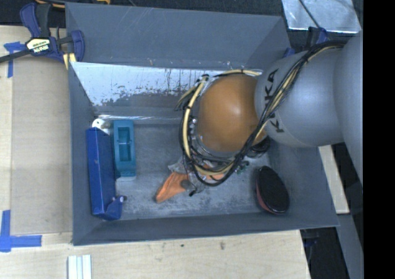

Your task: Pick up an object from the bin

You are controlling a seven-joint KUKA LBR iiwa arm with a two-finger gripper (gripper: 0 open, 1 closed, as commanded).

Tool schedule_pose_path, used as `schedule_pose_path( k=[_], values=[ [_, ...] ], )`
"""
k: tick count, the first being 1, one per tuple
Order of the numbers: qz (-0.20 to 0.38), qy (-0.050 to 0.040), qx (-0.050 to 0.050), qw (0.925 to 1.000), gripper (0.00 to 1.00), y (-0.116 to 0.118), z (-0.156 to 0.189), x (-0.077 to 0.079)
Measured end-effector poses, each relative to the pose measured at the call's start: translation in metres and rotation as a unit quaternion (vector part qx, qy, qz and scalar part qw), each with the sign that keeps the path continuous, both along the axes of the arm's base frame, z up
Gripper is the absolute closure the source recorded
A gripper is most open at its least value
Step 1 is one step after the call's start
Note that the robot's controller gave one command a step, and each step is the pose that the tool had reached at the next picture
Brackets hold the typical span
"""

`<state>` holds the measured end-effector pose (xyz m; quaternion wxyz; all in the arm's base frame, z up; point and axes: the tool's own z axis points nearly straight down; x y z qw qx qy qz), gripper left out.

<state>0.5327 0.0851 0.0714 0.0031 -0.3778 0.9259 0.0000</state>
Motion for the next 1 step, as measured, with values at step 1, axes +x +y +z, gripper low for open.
schedule_pose_path(
  k=[1],
  values=[
    [0.0, 0.0, 0.0, 1.0, 1.0, -0.0002, 0.0001, 0.0001]
  ],
)
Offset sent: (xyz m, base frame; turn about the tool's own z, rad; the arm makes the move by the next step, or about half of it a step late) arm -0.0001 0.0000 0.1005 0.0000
